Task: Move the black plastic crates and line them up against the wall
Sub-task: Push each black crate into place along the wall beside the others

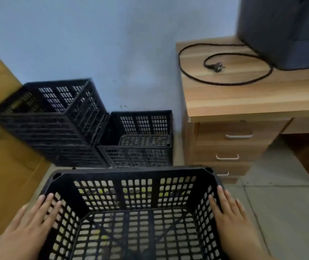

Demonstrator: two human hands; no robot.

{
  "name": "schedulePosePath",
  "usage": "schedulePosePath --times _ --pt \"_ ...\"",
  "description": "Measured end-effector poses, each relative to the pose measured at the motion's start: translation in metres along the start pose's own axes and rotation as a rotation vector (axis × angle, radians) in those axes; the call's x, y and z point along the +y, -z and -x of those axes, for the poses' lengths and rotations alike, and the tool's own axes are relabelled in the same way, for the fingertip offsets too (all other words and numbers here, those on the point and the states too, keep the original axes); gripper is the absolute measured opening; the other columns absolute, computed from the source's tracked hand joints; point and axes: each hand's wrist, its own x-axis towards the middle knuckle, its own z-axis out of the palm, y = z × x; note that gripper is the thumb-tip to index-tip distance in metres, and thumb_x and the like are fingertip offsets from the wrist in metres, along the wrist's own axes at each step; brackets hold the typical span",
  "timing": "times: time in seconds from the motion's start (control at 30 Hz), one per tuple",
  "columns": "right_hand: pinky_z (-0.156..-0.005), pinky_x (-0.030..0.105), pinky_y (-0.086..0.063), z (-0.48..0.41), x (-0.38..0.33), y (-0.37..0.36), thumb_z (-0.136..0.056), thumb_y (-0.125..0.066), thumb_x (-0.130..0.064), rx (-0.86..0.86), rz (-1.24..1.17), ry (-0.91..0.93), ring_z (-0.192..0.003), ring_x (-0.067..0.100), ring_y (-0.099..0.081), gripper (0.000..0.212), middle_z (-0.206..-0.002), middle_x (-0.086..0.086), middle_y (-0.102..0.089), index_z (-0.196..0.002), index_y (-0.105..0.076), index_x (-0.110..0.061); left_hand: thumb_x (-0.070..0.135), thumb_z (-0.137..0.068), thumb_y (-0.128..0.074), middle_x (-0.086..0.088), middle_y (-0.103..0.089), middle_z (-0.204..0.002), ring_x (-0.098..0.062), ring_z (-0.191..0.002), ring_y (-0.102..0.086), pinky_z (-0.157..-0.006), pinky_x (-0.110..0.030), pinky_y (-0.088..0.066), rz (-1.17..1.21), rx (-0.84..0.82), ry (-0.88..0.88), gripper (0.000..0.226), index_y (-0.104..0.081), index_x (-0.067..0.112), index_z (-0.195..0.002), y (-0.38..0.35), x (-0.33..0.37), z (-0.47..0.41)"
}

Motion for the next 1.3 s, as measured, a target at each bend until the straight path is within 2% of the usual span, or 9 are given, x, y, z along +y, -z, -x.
schedulePosePath --times 0.2,0.43,0.6,0.73,0.87,0.9,1.03,1.2,1.3 --pt "-0.115 0.03 0.011 -0.064 -0.045 -0.019 -0.049 -0.074 -0.019 -0.033 0.086 0.1 -0.146 0.017 0.014 0.062 -0.157 0.012 -0.009 -0.11 -0.069 -0.012 0.027 -0.09 -0.008 0.004 0.015 -0.157 -0.017 -0.145 0.011 -0.116 -0.035 0.001 -0.074 0.006 0.017 0.057 0.006 0.025 -0.146 -0.027 -0.07 -0.022" --pt "-0.117 0.032 0.007 -0.144 -0.061 -0.038 -0.065 -0.035 -0.023 0.006 0.101 0.134 -0.147 0.018 0.011 0.093 -0.159 0.004 0.013 -0.15 0.004 -0.019 0.008 -0.064 -0.04 -0.01 -0.042 -0.143 -0.015 -0.145 0.009 -0.115 -0.032 0.008 -0.013 0.016 -0.047 0.069 -0.034 0.011 -0.133 -0.06 -0.115 -0.108" --pt "-0.116 0.029 0.007 -0.195 -0.051 -0.022 -0.059 -0.05 -0.024 -0.056 0.201 0.143 -0.147 0.014 0.009 0.09 -0.16 0.001 0.006 -0.144 -0.024 -0.024 -0.002 -0.052 -0.064 -0.016 -0.05 -0.135 -0.018 -0.143 -0.009 -0.115 -0.033 0.012 -0.004 -0.048 -0.092 0.078 -0.05 0.009 -0.129 -0.08 -0.132 -0.182" --pt "-0.116 0.028 0.009 -0.232 -0.049 -0.005 -0.052 -0.059 -0.02 -0.064 0.34 0.08 -0.146 0.014 0.011 0.069 -0.159 0.004 -0.008 -0.121 -0.053 -0.014 0.002 -0.06 -0.072 -0.011 0.001 -0.151 -0.018 -0.141 0.02 -0.103 -0.032 0.033 0.054 -0.055 -0.082 0.105 -0.01 0.021 -0.143 -0.081 -0.138 -0.238" --pt "-0.115 0.026 0.009 -0.265 -0.051 0.013 -0.04 -0.064 -0.011 -0.151 0.423 -0.1 -0.146 0.011 0.011 0.079 -0.152 0.013 -0.031 -0.118 -0.062 -0.013 -0.009 -0.03 -0.08 -0.014 -0.032 -0.143 -0.017 -0.143 0.02 -0.114 -0.033 0.012 0.066 -0.1 -0.078 0.108 -0.048 0.01 -0.131 -0.106 -0.153 -0.287" --pt "-0.114 0.026 0.011 -0.278 -0.055 0.023 -0.04 -0.069 -0.009 -0.248 0.427 -0.161 -0.145 0.009 0.01 0.085 -0.148 0.013 -0.038 -0.125 -0.059 -0.014 -0.01 -0.032 -0.079 -0.013 -0.032 -0.143 -0.016 -0.142 0.021 -0.114 -0.033 0.012 0.074 -0.088 -0.095 0.107 -0.048 0.01 -0.132 -0.109 -0.156 -0.3" --pt "-0.116 0.035 0.01 -0.322 -0.078 0.071 -0.09 -0.037 -0.02 -0.438 0.449 -0.326 -0.141 0.017 0.025 0.075 -0.135 0.002 0.04 -0.128 0.027 -0.016 -0.011 -0.028 -0.077 -0.014 -0.035 -0.141 -0.023 -0.142 -0.012 -0.115 -0.034 0.008 0.135 -0.069 -0.146 0.105 -0.052 0.008 -0.128 -0.117 -0.17 -0.36" --pt "-0.117 0.038 0.007 -0.371 -0.091 0.099 -0.091 -0.036 -0.015 -0.484 0.376 -0.481 -0.132 0.017 0.033 0.076 -0.134 0.005 0.043 -0.125 0.032 -0.021 -0.011 -0.026 -0.076 -0.014 -0.035 -0.141 -0.023 -0.145 0.0 -0.115 -0.034 0.01 0.174 -0.034 -0.204 0.108 -0.052 0.009 -0.128 -0.135 -0.191 -0.424" --pt "-0.118 0.038 0.007 -0.398 -0.092 0.104 -0.092 -0.037 -0.016 -0.465 0.361 -0.517 -0.132 0.017 0.033 0.077 -0.135 0.004 0.042 -0.125 0.032 -0.023 -0.009 -0.022 -0.079 -0.016 -0.036 -0.139 -0.026 -0.135 -0.032 -0.115 -0.034 0.008 0.2 -0.072 -0.235 0.108 -0.055 0.009 -0.125 -0.141 -0.2 -0.458"
